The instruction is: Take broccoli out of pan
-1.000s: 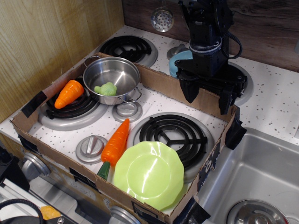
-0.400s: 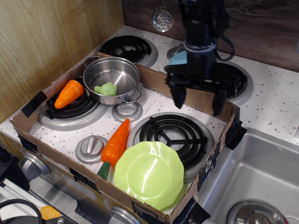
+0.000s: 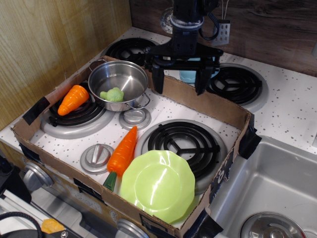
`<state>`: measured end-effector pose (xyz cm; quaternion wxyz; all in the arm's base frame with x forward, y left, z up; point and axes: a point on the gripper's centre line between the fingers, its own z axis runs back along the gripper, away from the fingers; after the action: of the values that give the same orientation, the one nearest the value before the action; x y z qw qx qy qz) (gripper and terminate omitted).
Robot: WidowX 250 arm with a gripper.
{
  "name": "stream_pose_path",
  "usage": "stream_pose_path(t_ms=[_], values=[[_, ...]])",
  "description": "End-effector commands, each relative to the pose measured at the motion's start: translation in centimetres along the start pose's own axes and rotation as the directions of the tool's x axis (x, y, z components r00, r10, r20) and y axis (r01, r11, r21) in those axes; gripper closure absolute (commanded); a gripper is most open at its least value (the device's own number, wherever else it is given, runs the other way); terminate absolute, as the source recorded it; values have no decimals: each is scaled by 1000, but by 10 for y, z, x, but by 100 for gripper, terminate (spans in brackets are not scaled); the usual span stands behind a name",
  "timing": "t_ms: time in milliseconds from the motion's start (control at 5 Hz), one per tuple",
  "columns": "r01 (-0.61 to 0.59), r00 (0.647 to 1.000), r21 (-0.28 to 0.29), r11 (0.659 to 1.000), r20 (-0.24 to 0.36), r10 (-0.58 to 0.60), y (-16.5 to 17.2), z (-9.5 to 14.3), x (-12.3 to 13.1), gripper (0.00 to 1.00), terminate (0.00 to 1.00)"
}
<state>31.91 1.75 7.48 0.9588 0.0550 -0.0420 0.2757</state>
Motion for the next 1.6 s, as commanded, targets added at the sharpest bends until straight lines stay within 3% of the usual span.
stream_pose_path(t_ms=[0,200,600,1400], values=[[71,996,32,997,47,-72,34,22,17,0,0],[134,991,31,991,12,-134,55,20,26,0,0],[193,981,7,981,35,-193,84,7,46,0,0],[207,978,-70,976,41,-204,100,-33,41,0,0]])
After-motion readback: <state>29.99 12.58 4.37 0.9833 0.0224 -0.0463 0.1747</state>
